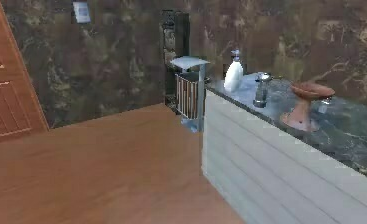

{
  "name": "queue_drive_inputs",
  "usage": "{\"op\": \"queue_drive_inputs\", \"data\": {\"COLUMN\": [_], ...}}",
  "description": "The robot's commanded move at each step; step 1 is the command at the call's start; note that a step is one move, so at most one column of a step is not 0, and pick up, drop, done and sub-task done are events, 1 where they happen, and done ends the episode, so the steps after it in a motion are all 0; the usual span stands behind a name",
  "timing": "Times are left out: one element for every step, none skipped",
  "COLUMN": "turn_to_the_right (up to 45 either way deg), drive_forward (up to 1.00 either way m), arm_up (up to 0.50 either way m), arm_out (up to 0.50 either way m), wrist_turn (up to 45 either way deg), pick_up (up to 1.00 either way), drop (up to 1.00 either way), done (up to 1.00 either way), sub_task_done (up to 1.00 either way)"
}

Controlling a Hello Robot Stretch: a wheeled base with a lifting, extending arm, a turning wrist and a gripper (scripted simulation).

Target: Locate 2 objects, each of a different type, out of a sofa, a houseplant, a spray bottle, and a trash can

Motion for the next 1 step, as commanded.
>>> {"op": "queue_drive_inputs", "data": {"turn_to_the_right": [45.0], "drive_forward": [0.00], "arm_up": [0.00], "arm_out": [0.00], "wrist_turn": [0.0], "pick_up": [0.00], "drop": [0.00], "done": [0.00], "sub_task_done": [0.00]}}
